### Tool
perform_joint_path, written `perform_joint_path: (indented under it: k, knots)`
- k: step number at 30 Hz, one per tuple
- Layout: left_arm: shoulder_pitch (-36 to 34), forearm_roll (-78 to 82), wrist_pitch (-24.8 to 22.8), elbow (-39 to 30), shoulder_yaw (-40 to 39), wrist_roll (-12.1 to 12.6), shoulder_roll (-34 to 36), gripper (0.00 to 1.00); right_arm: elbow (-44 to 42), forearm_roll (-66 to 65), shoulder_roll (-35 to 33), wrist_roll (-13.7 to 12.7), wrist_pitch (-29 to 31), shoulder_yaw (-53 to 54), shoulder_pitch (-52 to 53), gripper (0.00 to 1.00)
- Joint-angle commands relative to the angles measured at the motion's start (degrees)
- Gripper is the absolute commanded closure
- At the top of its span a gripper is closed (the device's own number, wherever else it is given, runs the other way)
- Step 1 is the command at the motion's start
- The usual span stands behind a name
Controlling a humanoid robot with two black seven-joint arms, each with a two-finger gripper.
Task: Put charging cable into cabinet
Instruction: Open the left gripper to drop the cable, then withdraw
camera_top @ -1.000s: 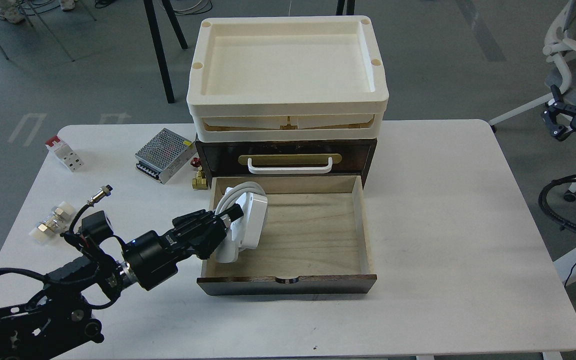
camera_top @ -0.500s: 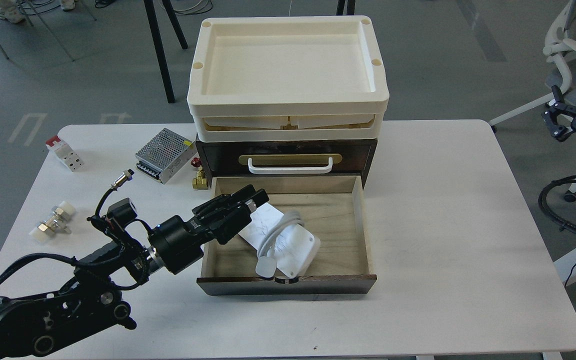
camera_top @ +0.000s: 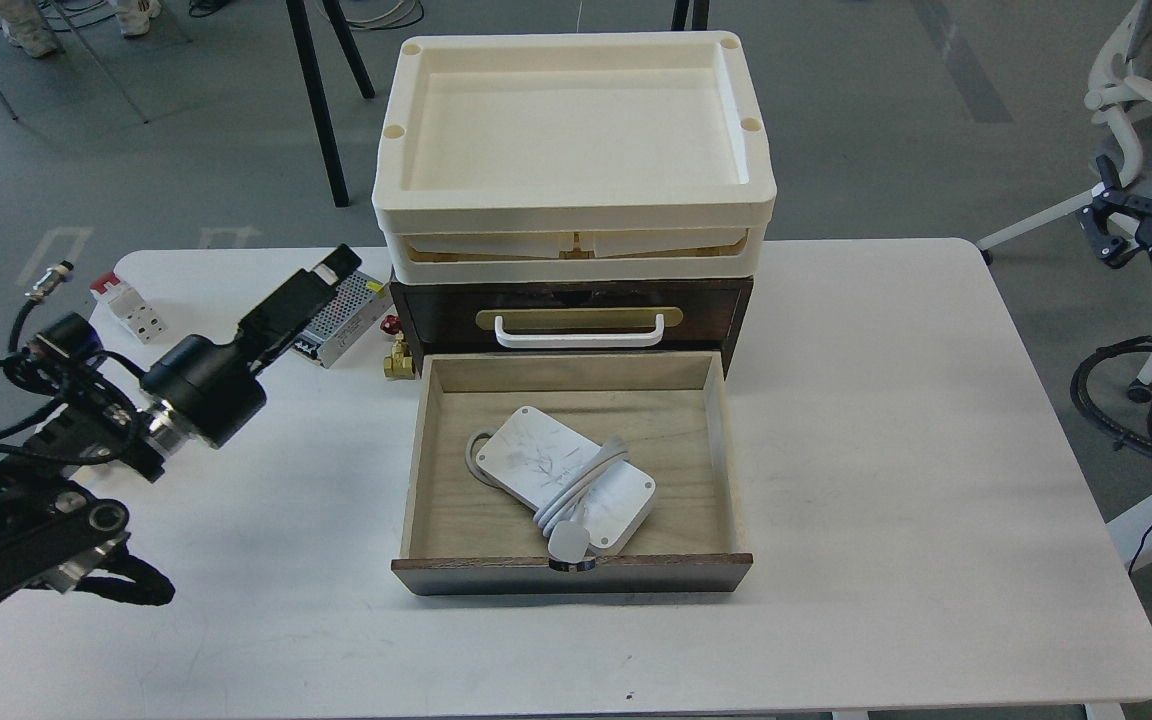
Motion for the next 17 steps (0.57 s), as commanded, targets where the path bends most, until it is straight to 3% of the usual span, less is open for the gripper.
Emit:
perform_joint_path:
  k: [1,4,5,9,17]
  knots:
    - [-0.7,-16.8,-18.9,7.0,-4.6,0.0,2.5,0.03,0.6,-0.2,0.0,-0.1,0.0,-0.3,1.9,0.0]
    - [-0.5,-27.8,-34.0,10.9,-15.0,0.0,2.0,0.03,2.8,-0.2,0.1,-0.1,0.0,-0.1,2.5,0.0]
    - [-0.6,-30.6,-36.4,11.5,-18.1,0.0,1.7,0.03,3.8,-0.2,0.2,-0.1,0.0,0.0,2.5,0.0]
    - [-2.1,-38.5,-36.4,13.7,-28.1,0.0,-2.2,0.03,7.8,-0.1,0.7,0.0,0.0,0.9,2.5,0.0]
    - [-4.0,-38.6,-36.4,22.8,-28.6,0.0,-10.7,0.03,9.7,-0.1,2.5,0.0,0.0,5.3,1.6,0.0]
